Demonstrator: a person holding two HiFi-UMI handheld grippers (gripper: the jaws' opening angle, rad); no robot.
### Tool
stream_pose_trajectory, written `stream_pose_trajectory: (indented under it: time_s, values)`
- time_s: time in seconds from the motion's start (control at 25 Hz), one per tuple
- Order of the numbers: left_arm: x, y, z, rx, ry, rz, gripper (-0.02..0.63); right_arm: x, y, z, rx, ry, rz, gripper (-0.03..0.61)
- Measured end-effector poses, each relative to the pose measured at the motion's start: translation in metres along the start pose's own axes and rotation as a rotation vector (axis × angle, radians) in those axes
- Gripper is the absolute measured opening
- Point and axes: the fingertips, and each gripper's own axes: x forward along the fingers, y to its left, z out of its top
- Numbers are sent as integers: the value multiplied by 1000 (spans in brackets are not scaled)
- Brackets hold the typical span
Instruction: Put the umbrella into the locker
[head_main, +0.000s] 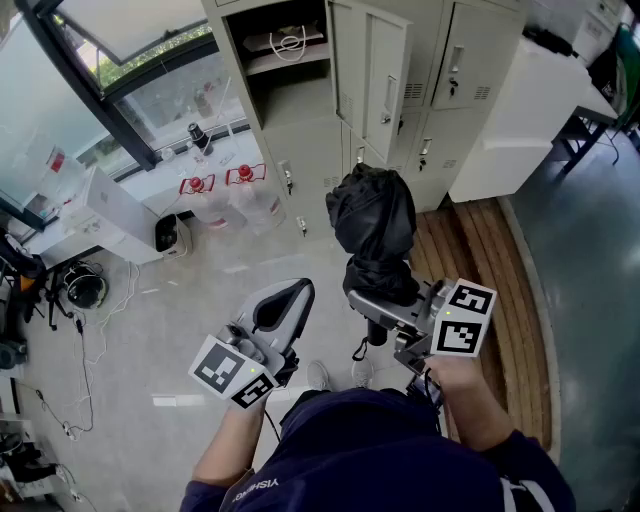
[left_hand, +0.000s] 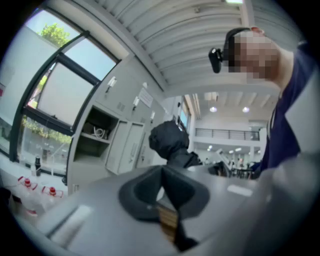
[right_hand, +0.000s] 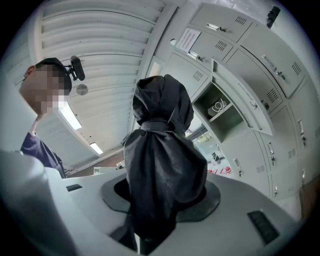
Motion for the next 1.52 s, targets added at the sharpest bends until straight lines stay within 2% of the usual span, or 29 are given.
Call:
stream_pose_trajectory:
  time_s: [0.48, 1.08, 1.52]
  values:
    - [8, 20, -8, -20, -4, 32, 3, 12, -23, -1, 29, 21, 0, 198]
    - [44, 30, -6, -6, -17, 108, 3, -6, -71, 17, -13, 86, -19, 198]
    - [74, 63, -14, -35, -5, 107, 3, 6, -112, 28, -4, 111, -38, 198]
